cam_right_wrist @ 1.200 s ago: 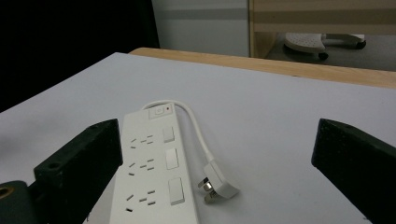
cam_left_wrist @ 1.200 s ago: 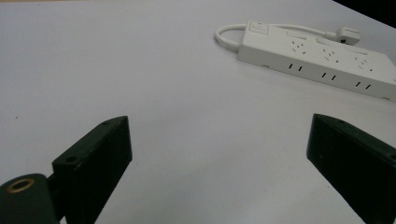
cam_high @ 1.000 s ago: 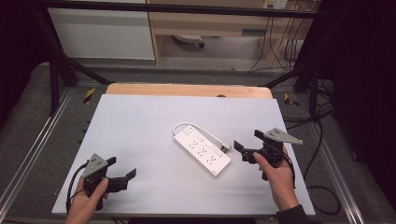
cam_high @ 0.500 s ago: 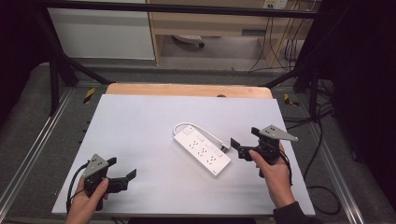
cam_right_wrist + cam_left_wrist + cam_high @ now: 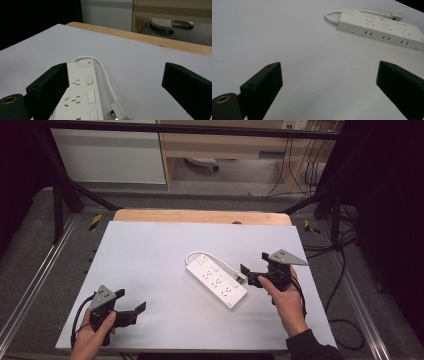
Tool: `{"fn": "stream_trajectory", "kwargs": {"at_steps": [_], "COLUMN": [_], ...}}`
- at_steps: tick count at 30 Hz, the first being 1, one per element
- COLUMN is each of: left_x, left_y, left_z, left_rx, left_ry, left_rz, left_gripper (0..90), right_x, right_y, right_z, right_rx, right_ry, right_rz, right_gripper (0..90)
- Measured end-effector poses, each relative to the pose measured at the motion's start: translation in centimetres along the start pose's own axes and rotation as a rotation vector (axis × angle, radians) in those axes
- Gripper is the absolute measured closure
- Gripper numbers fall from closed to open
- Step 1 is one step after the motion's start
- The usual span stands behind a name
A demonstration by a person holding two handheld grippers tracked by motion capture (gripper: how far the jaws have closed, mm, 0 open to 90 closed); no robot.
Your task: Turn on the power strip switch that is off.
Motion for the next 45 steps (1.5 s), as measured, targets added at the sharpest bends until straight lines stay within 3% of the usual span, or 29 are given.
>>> {"fn": "stream_trajectory", "kwargs": {"at_steps": [18, 24, 35, 45], "left_x": [0.0, 0.0, 0.0, 0.0], "left_y": [-0.1, -0.1, -0.1, -0.1], "left_z": [0.0, 0.1, 0.1, 0.1], "left_rx": [-0.007, -0.008, -0.011, -0.011], "left_ry": [-0.007, -0.005, -0.005, -0.004], "left_rz": [0.006, 0.008, 0.010, 0.010], "left_gripper": [6.6, 6.6, 6.6, 6.6], "right_x": [-1.7, -2.2, -3.4, -5.1], "right_y": [0.8, 0.8, 1.0, 0.6], "right_z": [0.4, 0.3, 0.9, 1.0], "right_rx": [0.028, 0.023, 0.055, 0.037], "right_ry": [-0.006, -0.006, 0.005, 0.034], "right_rz": [0.023, 0.022, 0.030, 0.023], "right_gripper": [17.2, 30.5, 51.7, 68.8]}}
Point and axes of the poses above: each handheld gripper's, and its own axes: x roughly backward along the jaws, y roughly out of its top, z roughly to its left, the point moved 1 cm from there along -x, roughly forward along the jaws, and after that the axes turned 3 degrees about -y, right-handed, at the moved point
